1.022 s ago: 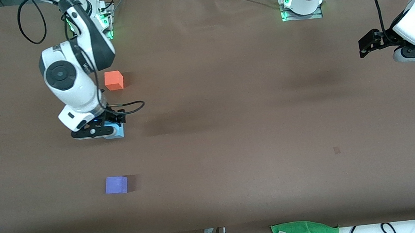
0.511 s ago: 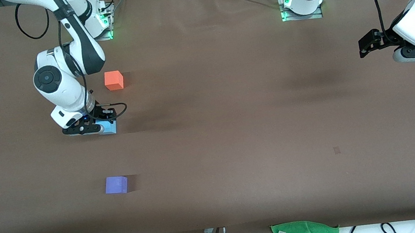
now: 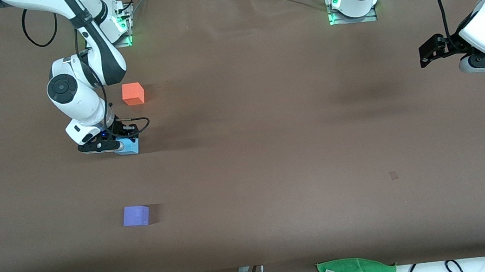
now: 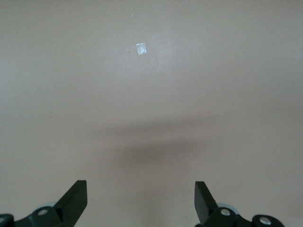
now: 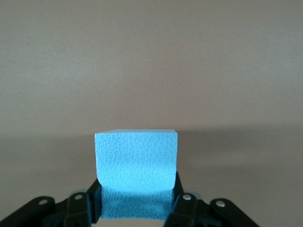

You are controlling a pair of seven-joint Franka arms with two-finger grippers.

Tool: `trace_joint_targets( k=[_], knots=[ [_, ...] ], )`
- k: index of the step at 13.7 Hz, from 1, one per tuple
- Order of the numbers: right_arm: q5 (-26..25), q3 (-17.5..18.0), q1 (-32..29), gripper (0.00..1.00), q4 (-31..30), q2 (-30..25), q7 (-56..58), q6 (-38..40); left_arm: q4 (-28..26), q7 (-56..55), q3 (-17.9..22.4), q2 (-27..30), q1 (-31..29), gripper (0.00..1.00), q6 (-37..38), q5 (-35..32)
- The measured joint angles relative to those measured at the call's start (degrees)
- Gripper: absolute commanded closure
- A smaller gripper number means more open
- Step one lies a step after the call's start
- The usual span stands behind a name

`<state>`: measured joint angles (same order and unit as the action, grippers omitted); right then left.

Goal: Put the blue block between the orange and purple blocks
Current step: 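Lower the cube between the orange and purple cubes and open the right gripper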

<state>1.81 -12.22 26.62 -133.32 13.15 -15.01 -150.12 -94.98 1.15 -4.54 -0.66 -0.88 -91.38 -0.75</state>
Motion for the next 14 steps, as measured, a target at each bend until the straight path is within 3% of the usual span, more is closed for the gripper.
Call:
trace_joint_targets(
  k=[8,9,12,13,14],
  knots=[
    [0.0,0.0,0.0,0.71,-3.6,2.4,0.5,-7.0,0.1,0.0,0.0,0.0,0.0,0.00,0.0,0.0],
    [0.0,0.0,0.0,0.64,-3.8,2.6,0.5,-7.2,0.2,0.0,0.0,0.0,0.0,0.00,0.0,0.0],
    [0.0,0.1,0.0,0.09,-3.9,2.8,0.6,-7.6,0.4,0.0,0.0,0.0,0.0,0.00,0.0,0.0],
    [0.0,0.2,0.0,0.02,-3.9,2.8,0.8,-7.7,0.4,0.0,0.0,0.0,0.0,0.00,0.0,0.0],
    [0.0,0.2,0.0,0.02,-3.9,2.8,1.5,-7.8,0.4,0.0,0.0,0.0,0.0,0.00,0.0,0.0]
  ],
)
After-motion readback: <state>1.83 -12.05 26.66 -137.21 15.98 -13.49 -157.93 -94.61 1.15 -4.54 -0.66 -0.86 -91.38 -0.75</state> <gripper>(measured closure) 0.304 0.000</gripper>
